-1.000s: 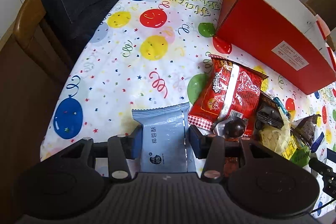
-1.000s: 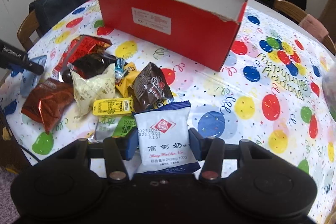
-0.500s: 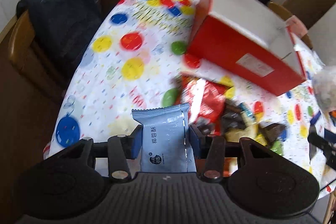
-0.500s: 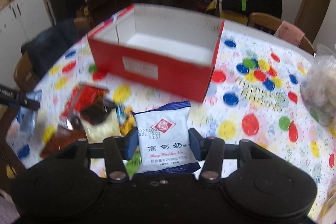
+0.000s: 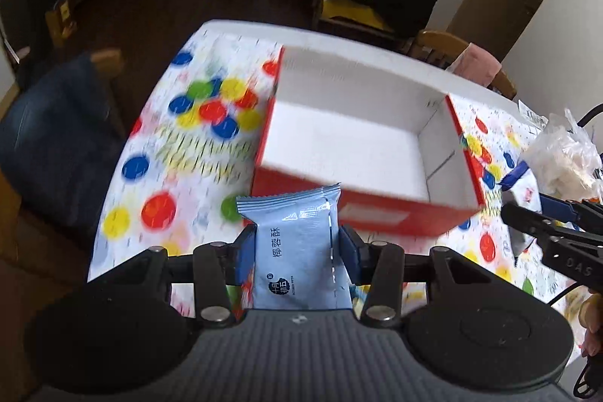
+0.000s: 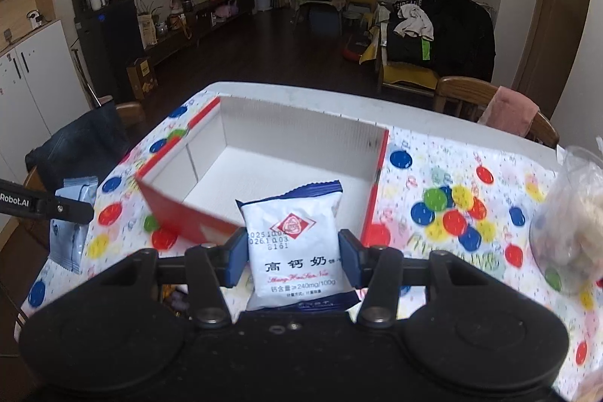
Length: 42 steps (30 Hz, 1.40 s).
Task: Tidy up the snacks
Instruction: 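Carry both packets over the red box and lower them inside, then open both tools to release the packets into the red box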
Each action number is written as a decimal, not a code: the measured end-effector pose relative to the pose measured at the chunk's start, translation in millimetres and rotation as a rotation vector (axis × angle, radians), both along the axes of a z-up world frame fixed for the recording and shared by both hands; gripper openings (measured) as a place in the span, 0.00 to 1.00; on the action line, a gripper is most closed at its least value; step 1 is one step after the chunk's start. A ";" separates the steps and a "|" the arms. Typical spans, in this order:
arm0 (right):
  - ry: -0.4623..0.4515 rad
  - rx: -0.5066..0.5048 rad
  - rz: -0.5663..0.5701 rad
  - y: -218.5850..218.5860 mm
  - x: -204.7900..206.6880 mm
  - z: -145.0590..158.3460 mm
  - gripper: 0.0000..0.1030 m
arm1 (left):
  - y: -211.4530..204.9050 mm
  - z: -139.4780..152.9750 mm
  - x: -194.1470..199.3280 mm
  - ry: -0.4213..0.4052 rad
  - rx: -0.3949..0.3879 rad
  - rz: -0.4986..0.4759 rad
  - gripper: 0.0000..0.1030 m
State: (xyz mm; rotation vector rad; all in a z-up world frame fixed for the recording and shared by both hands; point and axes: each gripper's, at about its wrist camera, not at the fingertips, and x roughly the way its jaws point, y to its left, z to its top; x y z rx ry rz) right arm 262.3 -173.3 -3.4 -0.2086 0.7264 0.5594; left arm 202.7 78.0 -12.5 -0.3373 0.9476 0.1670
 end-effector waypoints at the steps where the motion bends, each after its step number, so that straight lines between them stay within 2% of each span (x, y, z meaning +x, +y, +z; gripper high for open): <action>1: -0.001 -0.001 0.001 2.0 5.8 0.8 0.47 | -0.7 1.9 7.9 -0.002 0.010 0.000 0.44; 8: 0.019 -0.007 0.004 16.7 50.4 -0.6 0.47 | -12.3 18.4 69.7 -0.010 0.097 -0.033 0.45; 13: 0.039 -0.043 0.022 32.1 81.7 -10.6 0.47 | -17.2 16.1 113.9 0.015 0.150 -0.052 0.45; 16: 0.047 -0.069 0.030 41.8 98.7 -17.2 0.47 | -17.3 6.3 137.1 0.048 0.169 -0.054 0.45; 20: 0.084 -0.087 0.045 53.9 121.2 -28.5 0.47 | -15.8 -10.2 164.0 0.104 0.152 -0.045 0.45; 25: 0.168 -0.092 0.069 68.0 147.0 -44.8 0.47 | -13.3 -27.7 192.0 0.166 0.149 -0.049 0.45; 30: 0.247 -0.161 0.105 88.8 165.9 -68.8 0.47 | -10.4 -53.9 220.0 0.275 0.138 -0.061 0.45; 35: 0.312 -0.218 0.138 103.5 175.0 -92.8 0.47 | -9.9 -78.8 235.3 0.378 0.152 -0.069 0.45; 42: 0.364 -0.275 0.170 114.9 184.4 -116.1 0.47 | -19.1 -97.4 248.0 0.434 0.174 -0.129 0.45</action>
